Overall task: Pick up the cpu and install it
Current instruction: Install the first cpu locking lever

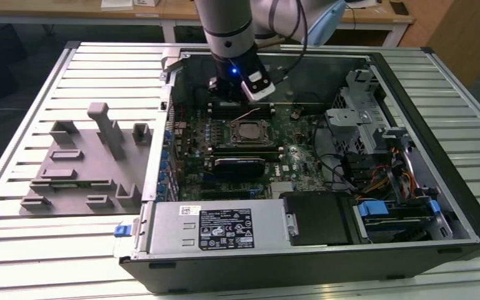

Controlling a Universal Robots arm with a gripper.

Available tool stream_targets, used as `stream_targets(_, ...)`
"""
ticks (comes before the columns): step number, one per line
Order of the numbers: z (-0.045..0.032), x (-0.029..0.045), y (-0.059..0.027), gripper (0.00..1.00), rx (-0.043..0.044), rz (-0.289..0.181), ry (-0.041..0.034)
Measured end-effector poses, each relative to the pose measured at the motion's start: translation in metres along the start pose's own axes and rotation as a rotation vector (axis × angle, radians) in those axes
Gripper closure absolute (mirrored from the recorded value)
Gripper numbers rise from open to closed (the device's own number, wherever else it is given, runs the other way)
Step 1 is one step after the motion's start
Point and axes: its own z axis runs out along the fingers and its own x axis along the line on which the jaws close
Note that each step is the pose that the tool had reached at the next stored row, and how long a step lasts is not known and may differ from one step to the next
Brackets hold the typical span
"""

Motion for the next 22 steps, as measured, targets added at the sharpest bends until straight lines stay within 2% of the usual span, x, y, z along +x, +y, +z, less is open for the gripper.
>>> stream_targets(15,0.0038,-0.0011,-0.0005,0.89,0.0008,0.004,-0.0006)
stream_targets(22,0.0054,-0.0007,0.0001,0.89,0.0039,0.007,-0.0016)
